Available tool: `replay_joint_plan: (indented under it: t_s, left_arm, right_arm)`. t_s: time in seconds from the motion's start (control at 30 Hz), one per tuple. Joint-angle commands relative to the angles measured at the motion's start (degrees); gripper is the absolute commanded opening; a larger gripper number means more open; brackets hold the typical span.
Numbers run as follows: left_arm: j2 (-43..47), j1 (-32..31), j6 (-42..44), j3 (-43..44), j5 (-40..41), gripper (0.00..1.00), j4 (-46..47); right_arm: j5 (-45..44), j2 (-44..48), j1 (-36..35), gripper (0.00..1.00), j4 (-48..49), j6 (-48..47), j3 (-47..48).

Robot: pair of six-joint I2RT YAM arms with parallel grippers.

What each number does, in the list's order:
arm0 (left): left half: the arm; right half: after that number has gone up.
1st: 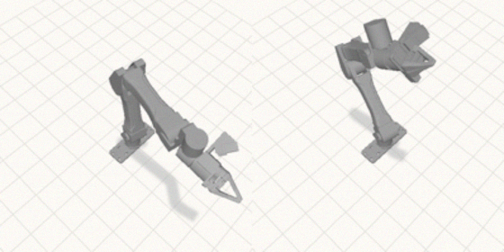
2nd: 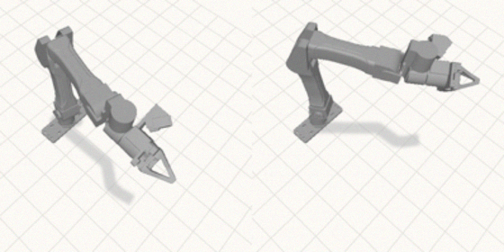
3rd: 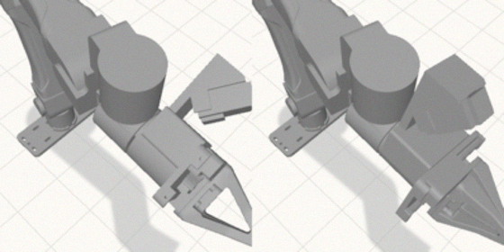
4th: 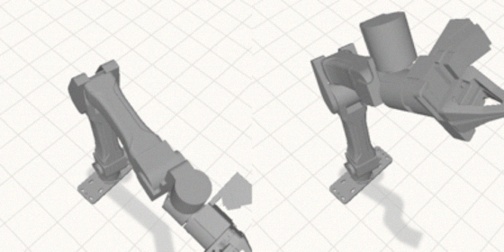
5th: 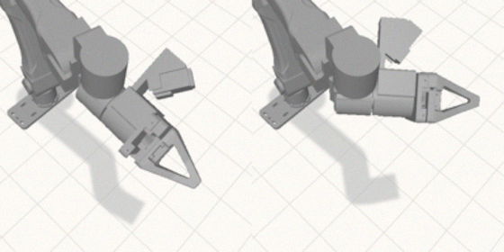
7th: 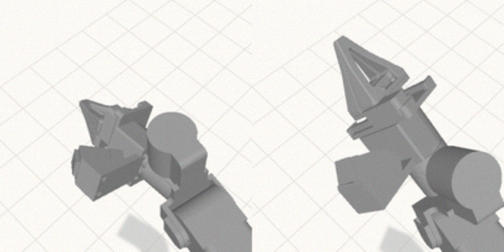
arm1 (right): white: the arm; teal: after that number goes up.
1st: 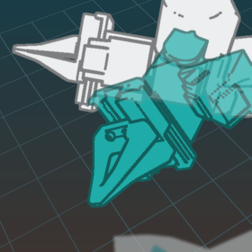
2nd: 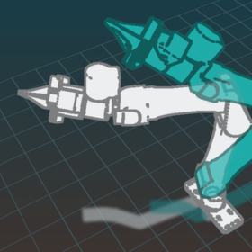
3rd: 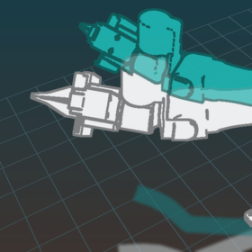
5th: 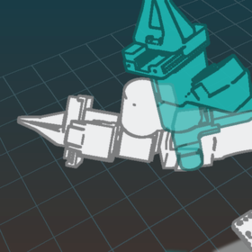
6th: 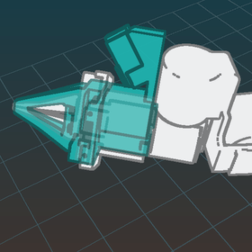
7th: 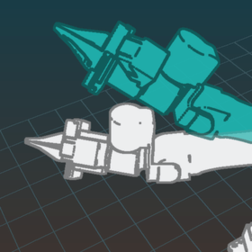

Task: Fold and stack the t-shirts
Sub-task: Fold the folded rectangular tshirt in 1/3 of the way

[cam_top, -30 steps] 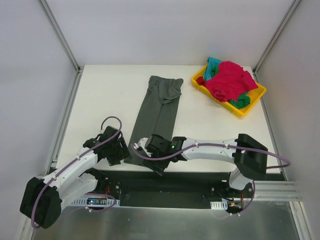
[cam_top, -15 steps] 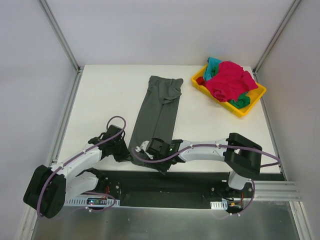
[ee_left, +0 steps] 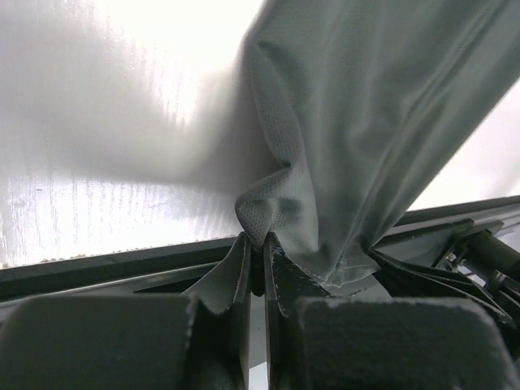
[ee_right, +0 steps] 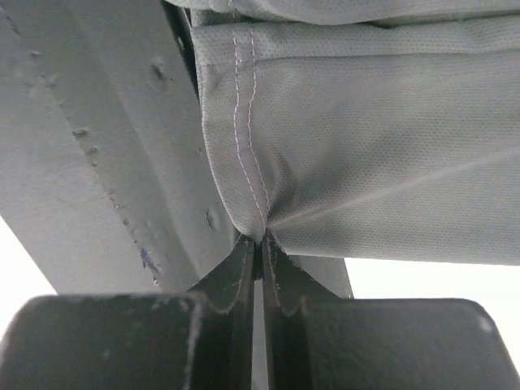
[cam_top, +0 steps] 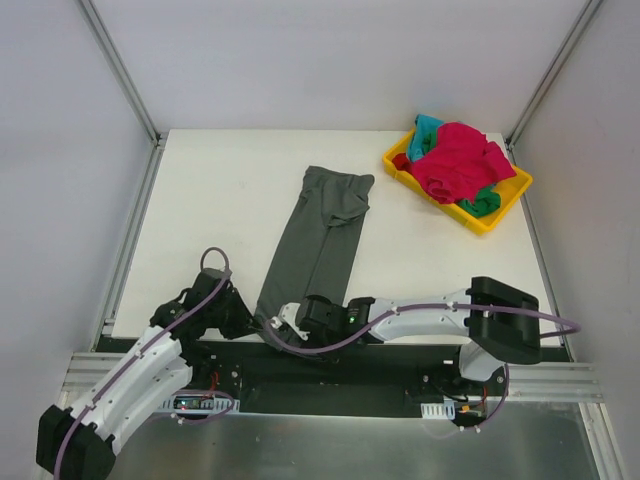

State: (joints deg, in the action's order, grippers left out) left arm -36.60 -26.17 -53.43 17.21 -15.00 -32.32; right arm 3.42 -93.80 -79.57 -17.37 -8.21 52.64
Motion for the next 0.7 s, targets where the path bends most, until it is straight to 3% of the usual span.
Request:
replay_joint_plan:
  t_s: [0.0,0.23,0.53,0.67]
  left_arm:
    - [5.39,0.16,-1.24,1.41,-0.29,0.0,-6.18]
    - [-2.32,0.07,0.07,10.55,2.17,0.0,-2.59]
    - [-19.98,0.33,4.03,24.69,4.54,0.0,7.97]
    - [-29.2,1.03,6.84,31.81,4.37,0.0,9.9]
  right_arm:
    - [4.58,5.46,-0.41,0.03,-0.39,-0.14,-1.31]
    - [-3.06,9.59,2.48,0.01,-5.57,2.41,1.76]
    - [-11.15,10.74,13.46,0.01,-11.02,2.14,7.55]
    - [-10.8,9.34,19.35,0.01,-11.73,-0.05,10.54]
